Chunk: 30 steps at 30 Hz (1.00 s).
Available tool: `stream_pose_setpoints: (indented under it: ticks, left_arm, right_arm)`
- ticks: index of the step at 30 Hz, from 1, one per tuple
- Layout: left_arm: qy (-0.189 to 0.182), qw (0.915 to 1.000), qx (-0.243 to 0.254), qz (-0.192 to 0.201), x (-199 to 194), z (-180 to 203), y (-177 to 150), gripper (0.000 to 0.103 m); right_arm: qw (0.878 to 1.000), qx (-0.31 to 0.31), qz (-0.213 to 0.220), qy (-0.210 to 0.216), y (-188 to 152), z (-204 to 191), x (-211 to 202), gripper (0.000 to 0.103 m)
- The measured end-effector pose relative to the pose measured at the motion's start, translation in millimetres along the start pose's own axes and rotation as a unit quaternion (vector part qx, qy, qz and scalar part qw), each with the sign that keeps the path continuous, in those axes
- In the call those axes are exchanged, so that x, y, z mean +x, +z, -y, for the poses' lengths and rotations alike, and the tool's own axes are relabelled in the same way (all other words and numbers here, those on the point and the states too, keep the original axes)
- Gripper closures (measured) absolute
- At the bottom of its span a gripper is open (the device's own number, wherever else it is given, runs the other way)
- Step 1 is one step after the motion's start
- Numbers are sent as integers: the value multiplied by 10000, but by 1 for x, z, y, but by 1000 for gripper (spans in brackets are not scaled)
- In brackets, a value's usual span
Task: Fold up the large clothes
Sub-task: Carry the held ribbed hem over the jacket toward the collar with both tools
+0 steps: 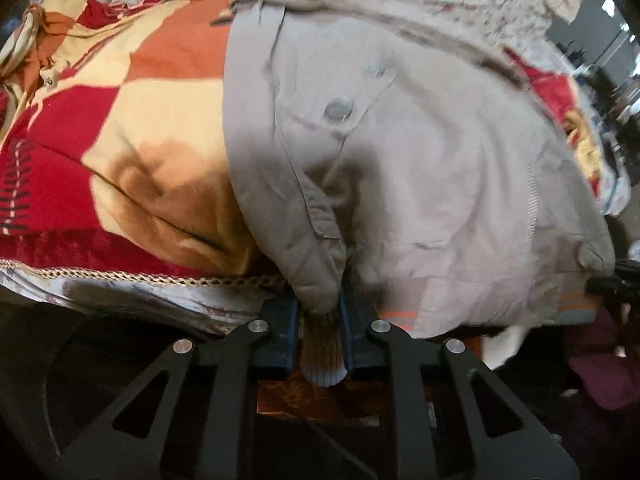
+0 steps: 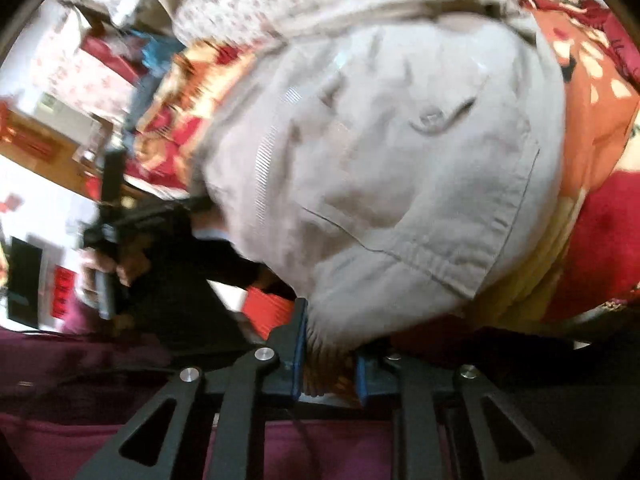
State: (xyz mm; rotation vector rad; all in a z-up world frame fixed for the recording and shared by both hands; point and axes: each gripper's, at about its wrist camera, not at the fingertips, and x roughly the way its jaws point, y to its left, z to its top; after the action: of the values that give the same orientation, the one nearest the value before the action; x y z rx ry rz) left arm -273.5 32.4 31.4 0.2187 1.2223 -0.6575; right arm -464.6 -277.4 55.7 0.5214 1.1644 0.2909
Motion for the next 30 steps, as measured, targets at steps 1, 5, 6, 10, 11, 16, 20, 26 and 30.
stream_pose_setpoints:
  ticks: [1, 5, 6, 10, 11, 16, 20, 26, 30]
  left_arm:
    - [-152, 9998, -65, 67, -10, -1, 3, 88]
    - [-485, 9976, -172, 459, -45, -2, 26, 88]
    - [-531, 9965, -141, 623, -56, -1, 36, 88]
    - [-635, 9910, -146, 1167, -82, 1, 77, 88]
    - [-575, 9898, -134, 1294, -85, 2, 88, 88]
    - [-373, 9851, -430, 1625, -81, -4, 161, 88]
    - [-223, 9824, -570, 1763, -70, -5, 220, 88]
    - [-48, 9819, -666, 1772, -41, -1, 295, 88]
    - [205, 9833, -771, 1638, -1, -4, 342, 88]
  right_arm:
    - [9999, 5, 109, 133, 2, -2, -6, 86]
    - [9953, 34, 696, 673, 21, -8, -35, 87]
    - [9939, -1, 872, 672, 29, -10, -41, 87]
    - [9871, -106, 1553, 381, 67, -11, -65, 87]
    - [9850, -125, 1693, 304, 75, -12, -69, 87]
    - [9701, -86, 2389, -416, 128, -1, -89, 87]
    - [9621, 72, 2610, -788, 166, 22, -99, 87]
    - [9534, 457, 2782, -1073, 238, 57, -90, 88]
    - [9511, 627, 2684, -1393, 286, 88, -72, 88]
